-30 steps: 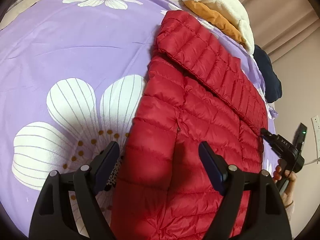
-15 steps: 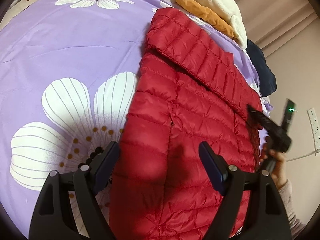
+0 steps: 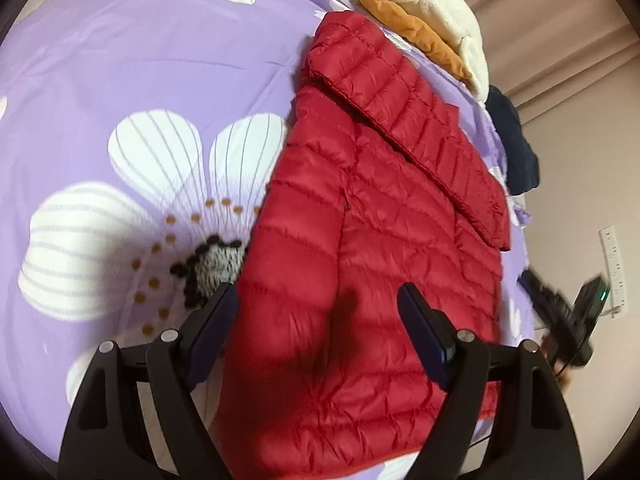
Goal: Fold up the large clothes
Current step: 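Grasp the jacket hem with the right gripper while the left gripper grasps it too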
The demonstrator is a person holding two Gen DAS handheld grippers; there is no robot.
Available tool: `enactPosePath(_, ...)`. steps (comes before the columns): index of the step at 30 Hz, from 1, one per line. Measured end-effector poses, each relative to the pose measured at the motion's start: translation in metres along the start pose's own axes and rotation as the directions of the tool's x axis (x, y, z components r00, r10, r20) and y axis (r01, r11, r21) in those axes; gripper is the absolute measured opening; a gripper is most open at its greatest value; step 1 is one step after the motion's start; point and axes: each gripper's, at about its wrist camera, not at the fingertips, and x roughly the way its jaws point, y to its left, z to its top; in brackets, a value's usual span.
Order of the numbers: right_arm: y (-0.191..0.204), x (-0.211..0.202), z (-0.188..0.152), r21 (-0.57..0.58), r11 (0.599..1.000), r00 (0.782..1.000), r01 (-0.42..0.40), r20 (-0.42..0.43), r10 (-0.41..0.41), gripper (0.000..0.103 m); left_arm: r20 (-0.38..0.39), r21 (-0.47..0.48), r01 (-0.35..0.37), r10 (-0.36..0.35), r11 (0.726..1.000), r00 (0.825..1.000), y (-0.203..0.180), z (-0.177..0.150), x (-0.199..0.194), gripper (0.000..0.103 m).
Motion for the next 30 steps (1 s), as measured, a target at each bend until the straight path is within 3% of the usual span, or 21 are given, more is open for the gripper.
enactPosePath(5, -0.041, -0.039, -0.037, 0.125, 0.991, 0.999, -0.037, 0.005, 0.036, 0.056, -0.002, -0.039, 0.065, -0.065, 0.997, 0.998, 0.007, -0.017, -0.006, 0.083)
enactPosePath(12, -0.067, -0.043, -0.076, 0.250, 0.965, 0.993, -0.080, -0.060, 0.098, 0.056, -0.002, -0.134, 0.113, -0.114, 0.984, 0.993, 0.028, -0.029, -0.013, 0.083)
enactPosePath(16, -0.071, -0.036, -0.090, 0.318, 0.935, 0.976, -0.159, -0.093, 0.197, 0.056, -0.015, -0.177, 0.171, -0.176, 0.969, 0.984, 0.039, -0.037, -0.016, 0.083)
enactPosePath(21, -0.064, -0.017, -0.102, 0.388, 0.873, 0.922, -0.295, -0.123, 0.366, 0.056, -0.039, -0.177, 0.225, -0.235, 0.958, 0.971, 0.039, -0.048, -0.015, 0.084)
enactPosePath(25, -0.056, -0.007, -0.099, 0.397, 0.856, 0.908, -0.330, -0.115, 0.403, 0.056, -0.061, -0.166, 0.254, -0.267, 0.953, 0.962, 0.032, -0.050, -0.010, 0.088)
enactPosePath(30, -0.054, 0.001, -0.094, 0.399, 0.851, 0.905, -0.342, -0.105, 0.413, 0.056, -0.071, -0.148, 0.269, -0.281, 0.952, 0.957, 0.021, -0.043, 0.003, 0.092)
